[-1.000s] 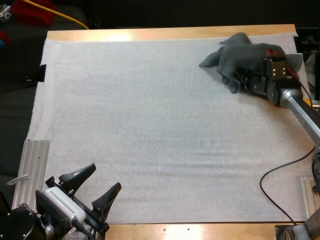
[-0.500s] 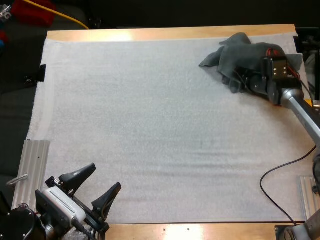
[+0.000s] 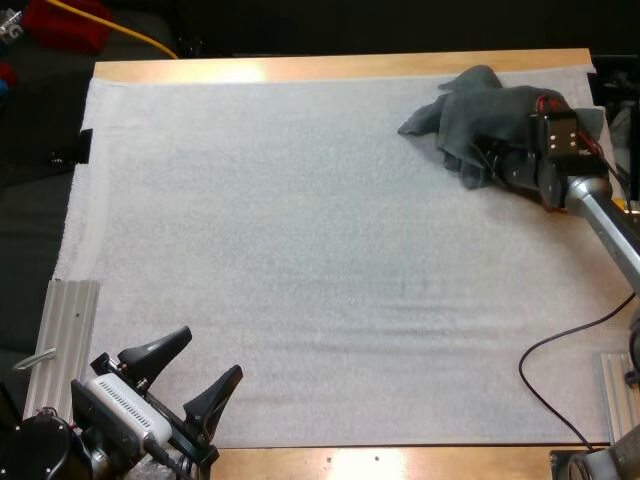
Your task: Pick towel from pile, fold and stack
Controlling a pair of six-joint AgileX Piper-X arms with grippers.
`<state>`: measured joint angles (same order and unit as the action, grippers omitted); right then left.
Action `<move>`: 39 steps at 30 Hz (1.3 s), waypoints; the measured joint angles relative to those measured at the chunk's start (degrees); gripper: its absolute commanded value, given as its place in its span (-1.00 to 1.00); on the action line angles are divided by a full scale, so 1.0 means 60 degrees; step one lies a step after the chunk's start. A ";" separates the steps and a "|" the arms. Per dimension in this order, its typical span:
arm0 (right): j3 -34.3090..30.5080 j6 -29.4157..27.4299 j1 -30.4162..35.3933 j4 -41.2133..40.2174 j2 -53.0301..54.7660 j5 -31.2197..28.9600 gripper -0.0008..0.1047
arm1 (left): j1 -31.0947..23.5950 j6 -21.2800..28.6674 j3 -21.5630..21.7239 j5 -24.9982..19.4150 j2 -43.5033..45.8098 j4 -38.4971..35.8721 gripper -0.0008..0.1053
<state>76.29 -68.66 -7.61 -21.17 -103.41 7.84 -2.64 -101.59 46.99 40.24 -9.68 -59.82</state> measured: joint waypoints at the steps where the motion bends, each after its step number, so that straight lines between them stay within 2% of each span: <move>1: 0.0000 0.0000 0.0000 0.0001 0.0043 0.0000 -0.58 | 0.0000 0.0000 0.0000 0.0000 0.0000 0.0000 0.33; 7: 0.0000 -0.0037 0.0000 -0.0056 0.0181 0.0040 -0.58 | 0.0000 0.0000 0.0000 0.0000 0.0000 0.0000 0.33; 19: 0.0000 -0.0039 -0.0018 -0.0269 0.0181 0.0932 -0.58 | 0.0000 0.0000 0.0000 0.0000 0.0000 0.0000 0.33; 32: 0.0000 -0.0409 -0.0760 -0.0297 0.0705 0.1090 -0.58 | 0.0000 0.0000 0.0000 0.0000 0.0000 0.0000 0.33; 34: 0.0000 -0.0433 -0.0781 -0.0304 0.0835 0.1090 -0.66 | 0.0000 0.0000 0.0000 0.0000 0.0000 0.0000 0.33; 37: 0.0000 -0.0574 -0.0781 -0.0318 0.1056 0.1115 -0.99 | 0.0000 0.0000 0.0000 0.0000 0.0000 0.0000 0.33; 39: 0.0000 -0.0767 -0.0781 -0.0318 0.1260 0.1113 -0.95 | 0.0000 0.0000 0.0000 0.0000 0.0000 0.0000 0.33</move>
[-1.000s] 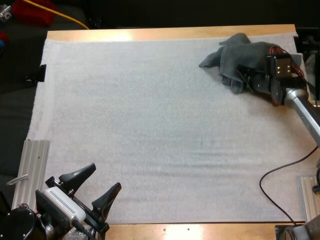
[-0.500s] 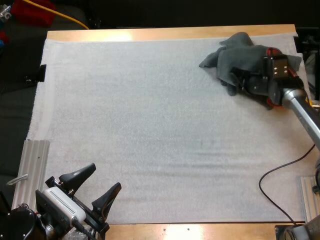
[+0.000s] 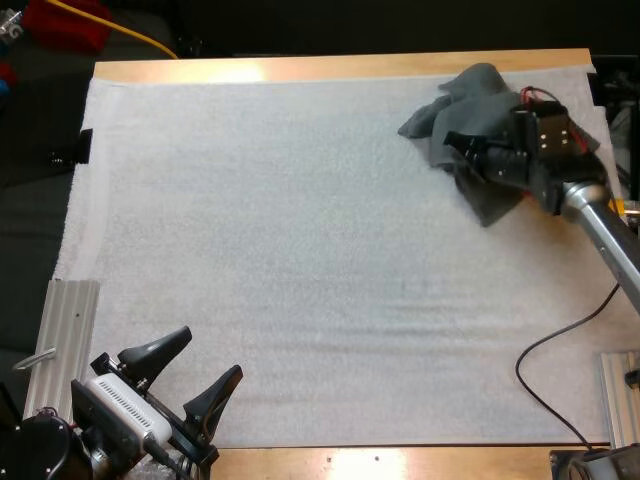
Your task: Pick towel from pile, fold and stack
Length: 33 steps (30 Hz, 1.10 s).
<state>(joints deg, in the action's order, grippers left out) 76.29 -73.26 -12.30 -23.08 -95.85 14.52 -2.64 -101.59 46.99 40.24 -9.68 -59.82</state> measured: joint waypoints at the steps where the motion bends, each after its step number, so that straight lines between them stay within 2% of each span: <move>1: 0.0000 -0.0114 0.0000 0.0000 0.0110 0.0000 -0.95 | 0.0000 0.0000 0.0000 0.0000 0.0000 0.0000 0.33; 7: 0.0000 -0.0421 0.0000 -0.0075 0.1030 -0.0078 -0.95 | 0.0000 0.0000 0.0000 0.0000 0.0000 0.0000 0.33; 18: 0.0000 -0.1820 0.0000 -0.0925 0.2999 -0.0327 -0.95 | 0.0000 0.0000 0.0000 0.0000 0.0000 0.0000 0.33; 28: 0.0401 -0.1999 -0.0018 -0.1525 0.4536 -0.0190 -0.95 | 0.0000 -0.0010 0.0000 0.0392 0.0000 0.0000 0.33; 33: 0.0858 -0.2310 -0.0618 -0.2035 0.4880 -0.0123 -0.95 | 0.0000 -0.0024 0.0000 0.0422 0.0000 0.0000 0.33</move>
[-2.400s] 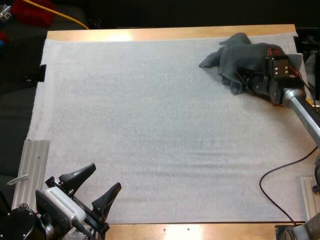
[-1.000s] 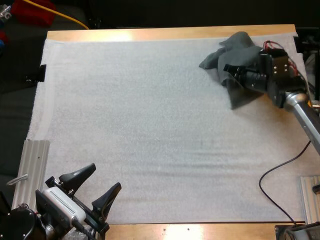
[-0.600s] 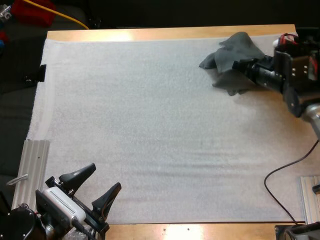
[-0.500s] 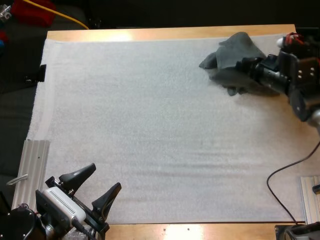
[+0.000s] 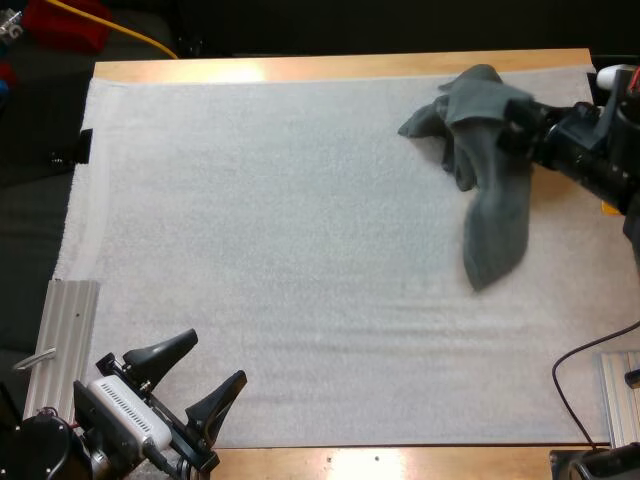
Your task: Pick towel from pile, fold and stack
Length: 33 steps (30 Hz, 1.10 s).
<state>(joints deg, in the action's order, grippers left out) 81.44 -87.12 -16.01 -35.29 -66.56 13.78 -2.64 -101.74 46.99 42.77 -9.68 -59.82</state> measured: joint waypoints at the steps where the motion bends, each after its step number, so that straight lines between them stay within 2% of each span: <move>1: 0.0102 -0.0034 -0.0203 -0.0114 0.0003 0.0000 -0.95 | 0.0000 0.0000 0.0000 0.0000 0.0000 0.0000 0.33; 5: 0.0269 -0.0081 -0.1236 -0.0298 0.0000 -0.0149 -0.95 | 0.0000 -0.0012 0.0000 0.0000 0.0000 0.0000 0.33; 13: 0.0266 -0.0100 -0.3259 -0.0541 -0.0046 -0.1108 -0.95 | 0.0000 -0.0121 0.0000 0.0000 0.0000 0.0000 0.33; 22: 0.0266 -0.0096 -0.5197 -0.0530 -0.0920 -0.1323 -0.95 | 0.0000 -0.0119 0.0000 0.0000 0.0000 0.0000 0.33; 28: 0.0266 -0.0030 -0.6126 -0.0214 -0.1602 -0.1448 -0.95 | 0.0000 -0.0119 0.0000 0.0038 0.0000 0.0000 0.33; 33: 0.0266 0.0016 -0.6329 -0.0205 -0.1903 -0.1503 -0.95 | 0.0000 -0.0119 0.0000 0.0038 0.0000 0.0000 0.33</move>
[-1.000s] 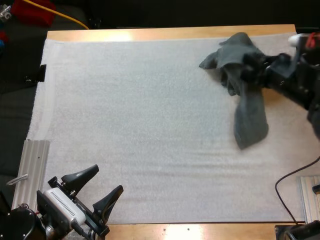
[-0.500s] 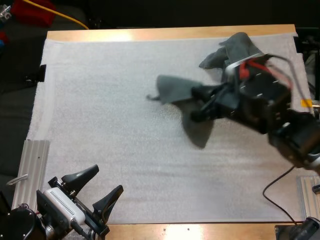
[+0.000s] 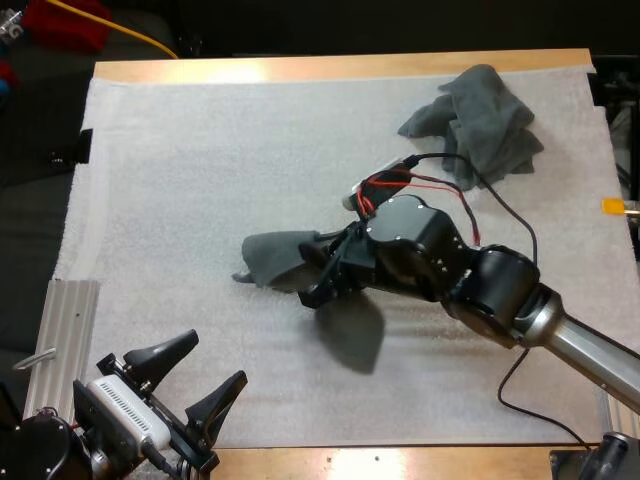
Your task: Pick towel from pile, fold and stack
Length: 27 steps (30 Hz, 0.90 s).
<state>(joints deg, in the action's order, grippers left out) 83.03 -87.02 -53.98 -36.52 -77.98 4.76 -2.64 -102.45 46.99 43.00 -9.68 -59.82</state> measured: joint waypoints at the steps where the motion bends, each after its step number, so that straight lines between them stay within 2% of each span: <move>1: 0.0000 0.0000 0.0000 -0.0119 -0.0048 -0.0095 -0.95 | 0.0000 0.0000 0.0000 0.0000 0.0000 0.0000 0.33; 5: 0.0000 -0.0552 0.0000 -0.0989 -0.0244 -0.0734 -0.95 | 0.0000 0.0000 0.0000 0.0020 0.0000 0.0000 0.33; 12: -0.0408 -0.1737 0.0022 -0.2306 -0.0503 -0.2768 -0.95 | 0.0000 0.0000 0.0000 0.0020 0.0000 0.0000 0.33; 21: -0.1709 -0.1930 0.0597 -0.2452 -0.0501 -0.4268 -0.95 | 0.0000 0.0000 0.0000 0.0020 0.0000 0.0000 0.33; 25: -0.2019 -0.1948 0.0937 -0.2577 -0.0501 -0.4663 -0.73 | 0.0000 0.0000 0.0000 0.0020 0.0000 0.0000 0.33; 27: -0.2024 -0.1975 0.1065 -0.2717 -0.0501 -0.4790 -0.42 | 0.0000 0.0000 0.0000 0.0020 0.0000 0.0000 0.33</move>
<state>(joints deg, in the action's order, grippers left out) 70.89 -98.87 -47.59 -52.82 -80.99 -23.98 -2.64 -102.45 46.99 43.12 -9.68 -59.82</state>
